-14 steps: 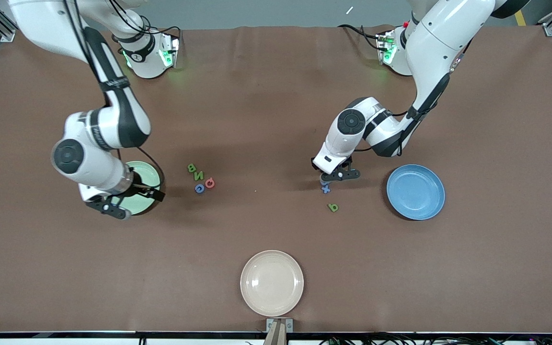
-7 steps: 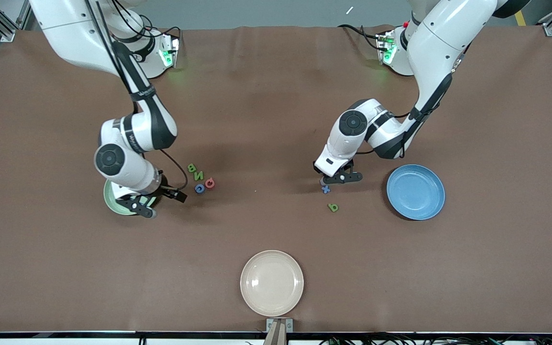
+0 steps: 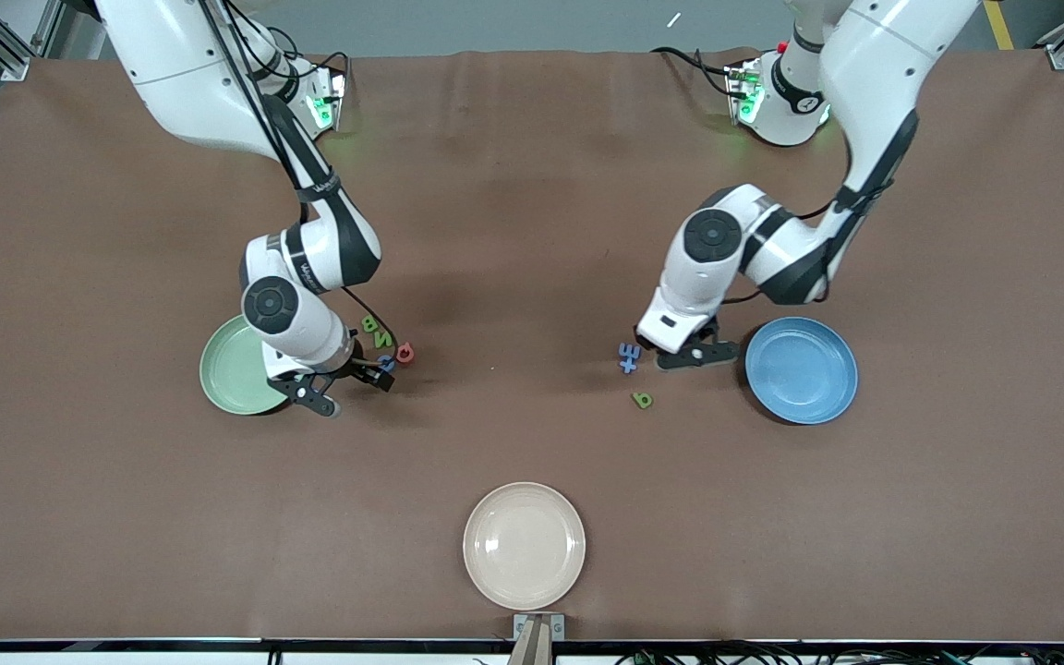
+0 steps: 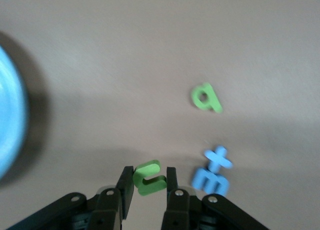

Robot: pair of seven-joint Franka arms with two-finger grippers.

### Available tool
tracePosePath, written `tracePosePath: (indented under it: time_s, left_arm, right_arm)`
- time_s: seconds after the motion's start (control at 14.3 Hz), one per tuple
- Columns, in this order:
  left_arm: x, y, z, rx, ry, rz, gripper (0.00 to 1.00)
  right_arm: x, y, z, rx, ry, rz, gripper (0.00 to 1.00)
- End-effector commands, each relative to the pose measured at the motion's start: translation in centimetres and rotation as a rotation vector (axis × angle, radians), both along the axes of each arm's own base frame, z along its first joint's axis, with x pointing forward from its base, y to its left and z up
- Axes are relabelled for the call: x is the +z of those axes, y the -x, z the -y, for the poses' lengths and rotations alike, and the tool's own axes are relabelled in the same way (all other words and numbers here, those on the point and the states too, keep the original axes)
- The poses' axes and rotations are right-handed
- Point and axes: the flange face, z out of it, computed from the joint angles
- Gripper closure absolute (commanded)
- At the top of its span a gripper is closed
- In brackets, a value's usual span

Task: Sort upper and lower case letters into plates
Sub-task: 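Grasp the green u with the left gripper while the right gripper grasps the c, then drop the u into the blue plate while the right gripper drops c in green plate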

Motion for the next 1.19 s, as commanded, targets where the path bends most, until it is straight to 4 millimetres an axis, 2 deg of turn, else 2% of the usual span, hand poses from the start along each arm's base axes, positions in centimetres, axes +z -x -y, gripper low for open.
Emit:
tracePosePath:
  time_s: [0.0,0.21,0.35,0.63,0.84,0.98,1.12]
  left_arm:
    - [1.1,-1.3,-4.4,-0.023,-0.032,0.012,0.88]
    - [1.1,-3.0,-9.3,-0.037,-0.045,-0.002,0.88]
    - [1.0,-3.7,-11.6,-0.049,-0.051,-0.011,0.88]
    - [0.5,-4.6,-17.6,-0.075,-0.075,-0.057,0.88]
    - [-0.5,-4.9,-21.9,-0.107,-0.076,-0.087,0.88]
    - [-1.1,-4.8,-23.5,-0.119,-0.075,-0.103,0.88]
    - [-1.9,-4.7,-24.4,-0.132,-0.068,-0.119,0.88]
  right_arm:
    - [-0.8,0.5,-0.6,-0.02,0.003,-0.004,0.13]
    - [-1.1,0.9,-1.0,-0.038,0.006,-0.012,0.15]
    - [-1.2,1.3,-1.8,-0.038,0.008,-0.013,0.22]
    - [-1.5,1.5,-2.1,-0.033,0.01,-0.017,0.32]
    - [-1.9,1.8,-2.1,-0.03,0.014,-0.026,0.35]
    - [-2.2,2.2,-2.2,-0.028,0.017,-0.033,0.37]
    - [-2.4,2.4,-2.1,-0.028,0.02,-0.038,0.39]
